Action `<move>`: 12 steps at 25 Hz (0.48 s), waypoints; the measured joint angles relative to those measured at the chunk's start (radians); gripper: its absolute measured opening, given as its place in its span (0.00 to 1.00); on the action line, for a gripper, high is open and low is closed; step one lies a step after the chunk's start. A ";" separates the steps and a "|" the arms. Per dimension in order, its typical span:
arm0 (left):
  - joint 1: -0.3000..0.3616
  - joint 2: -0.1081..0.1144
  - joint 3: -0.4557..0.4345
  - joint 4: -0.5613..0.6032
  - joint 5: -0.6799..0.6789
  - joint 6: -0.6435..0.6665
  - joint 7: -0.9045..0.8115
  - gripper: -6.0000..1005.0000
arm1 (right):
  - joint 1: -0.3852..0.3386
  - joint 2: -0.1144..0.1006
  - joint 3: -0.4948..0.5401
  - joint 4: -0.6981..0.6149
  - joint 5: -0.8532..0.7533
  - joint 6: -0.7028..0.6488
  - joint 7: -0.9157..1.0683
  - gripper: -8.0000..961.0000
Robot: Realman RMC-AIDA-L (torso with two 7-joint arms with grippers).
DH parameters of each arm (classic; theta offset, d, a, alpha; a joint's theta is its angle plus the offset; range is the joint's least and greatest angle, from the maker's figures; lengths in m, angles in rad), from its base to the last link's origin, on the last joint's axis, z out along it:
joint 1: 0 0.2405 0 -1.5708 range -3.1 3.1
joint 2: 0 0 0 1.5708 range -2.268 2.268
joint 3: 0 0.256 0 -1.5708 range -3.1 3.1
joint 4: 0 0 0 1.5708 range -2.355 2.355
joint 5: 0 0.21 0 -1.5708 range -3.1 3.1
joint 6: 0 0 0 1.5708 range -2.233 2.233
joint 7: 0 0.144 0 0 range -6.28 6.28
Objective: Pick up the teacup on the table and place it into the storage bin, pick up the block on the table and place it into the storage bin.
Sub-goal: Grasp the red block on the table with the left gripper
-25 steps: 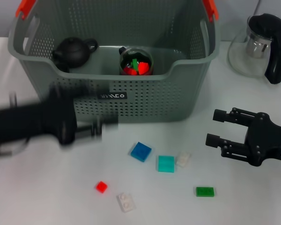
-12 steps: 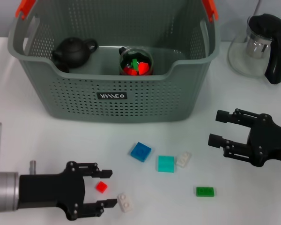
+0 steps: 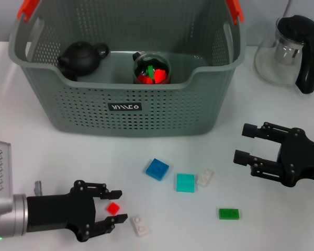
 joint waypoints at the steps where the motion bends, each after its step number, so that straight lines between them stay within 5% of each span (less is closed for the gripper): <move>1: 0.001 0.000 0.000 0.000 0.001 -0.010 0.000 0.50 | 0.000 0.000 0.000 0.000 0.000 0.001 0.000 0.77; 12: 0.007 0.000 0.000 -0.009 0.005 -0.067 0.001 0.47 | 0.000 -0.001 0.000 0.000 0.000 0.001 0.000 0.77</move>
